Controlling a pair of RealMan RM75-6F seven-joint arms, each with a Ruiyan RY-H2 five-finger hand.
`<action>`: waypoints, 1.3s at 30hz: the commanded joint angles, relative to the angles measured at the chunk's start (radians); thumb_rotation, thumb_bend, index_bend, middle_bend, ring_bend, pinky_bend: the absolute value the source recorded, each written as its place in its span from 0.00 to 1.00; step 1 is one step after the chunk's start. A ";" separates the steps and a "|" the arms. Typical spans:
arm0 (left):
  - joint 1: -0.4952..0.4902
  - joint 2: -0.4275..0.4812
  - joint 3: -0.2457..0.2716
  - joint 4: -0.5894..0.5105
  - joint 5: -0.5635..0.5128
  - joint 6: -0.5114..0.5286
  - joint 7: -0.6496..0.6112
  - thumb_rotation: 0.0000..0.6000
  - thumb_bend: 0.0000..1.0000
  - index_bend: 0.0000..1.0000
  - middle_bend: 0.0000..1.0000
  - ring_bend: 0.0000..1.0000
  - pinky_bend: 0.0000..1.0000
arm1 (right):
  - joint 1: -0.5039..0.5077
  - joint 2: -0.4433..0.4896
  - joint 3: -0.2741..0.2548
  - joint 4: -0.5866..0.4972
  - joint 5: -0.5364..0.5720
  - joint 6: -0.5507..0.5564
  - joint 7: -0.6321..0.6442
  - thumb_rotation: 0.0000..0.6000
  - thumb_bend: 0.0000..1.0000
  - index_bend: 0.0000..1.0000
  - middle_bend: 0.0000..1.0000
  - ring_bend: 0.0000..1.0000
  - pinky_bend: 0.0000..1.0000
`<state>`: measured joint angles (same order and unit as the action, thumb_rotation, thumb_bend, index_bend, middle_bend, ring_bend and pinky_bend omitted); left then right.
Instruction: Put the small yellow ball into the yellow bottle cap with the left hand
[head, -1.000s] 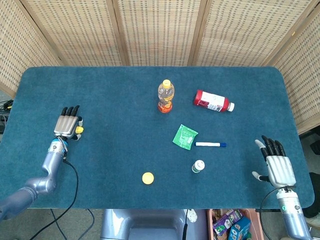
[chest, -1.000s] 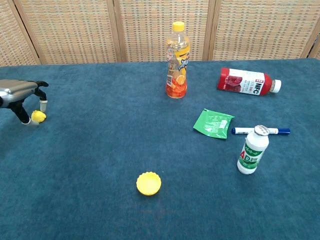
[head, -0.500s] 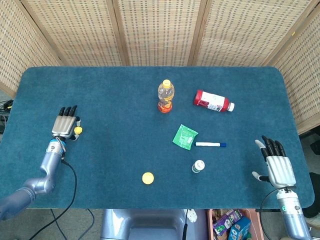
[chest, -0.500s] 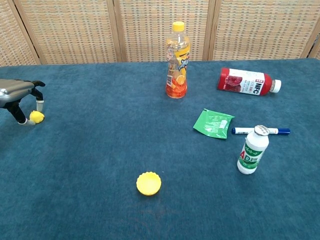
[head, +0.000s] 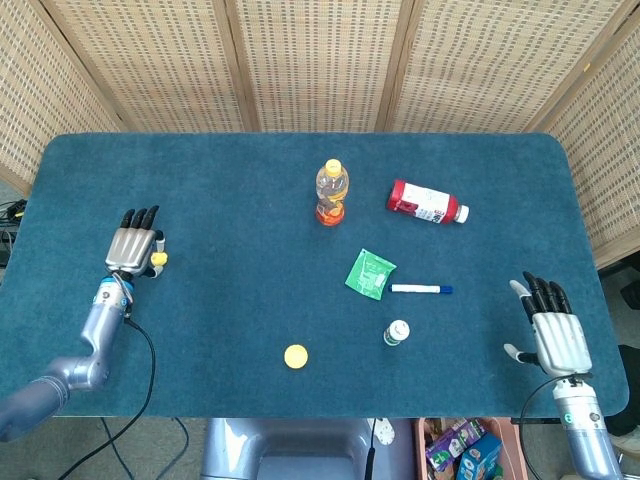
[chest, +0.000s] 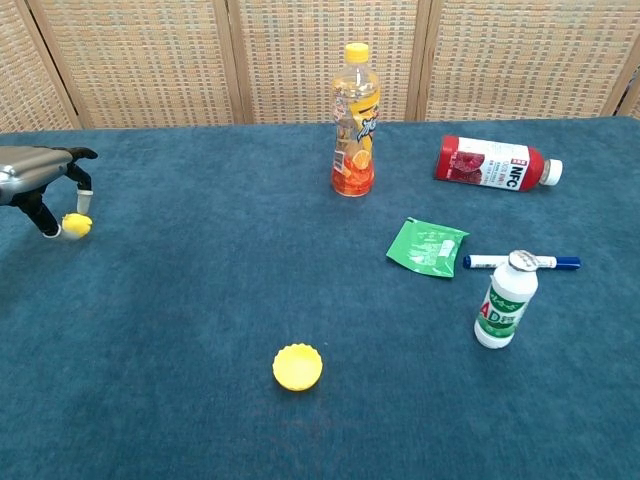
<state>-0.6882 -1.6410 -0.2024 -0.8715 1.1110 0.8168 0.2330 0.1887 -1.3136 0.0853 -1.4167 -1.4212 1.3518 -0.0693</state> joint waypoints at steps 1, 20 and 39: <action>0.005 0.028 -0.001 -0.040 0.013 0.020 -0.004 1.00 0.24 0.57 0.00 0.00 0.00 | 0.000 0.001 0.000 0.000 -0.002 0.001 0.003 1.00 0.00 0.00 0.00 0.00 0.00; -0.045 0.134 0.011 -0.434 0.082 0.066 0.116 1.00 0.24 0.57 0.00 0.00 0.00 | -0.001 0.009 0.005 -0.002 0.003 0.001 0.024 1.00 0.00 0.00 0.00 0.00 0.00; -0.141 0.043 0.059 -0.589 0.097 0.023 0.269 1.00 0.24 0.57 0.00 0.00 0.00 | -0.004 0.014 0.018 0.019 0.027 -0.007 0.054 1.00 0.00 0.00 0.00 0.00 0.00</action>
<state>-0.8225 -1.5919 -0.1437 -1.4503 1.2067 0.8403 0.4974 0.1851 -1.2994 0.1028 -1.3979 -1.3945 1.3446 -0.0153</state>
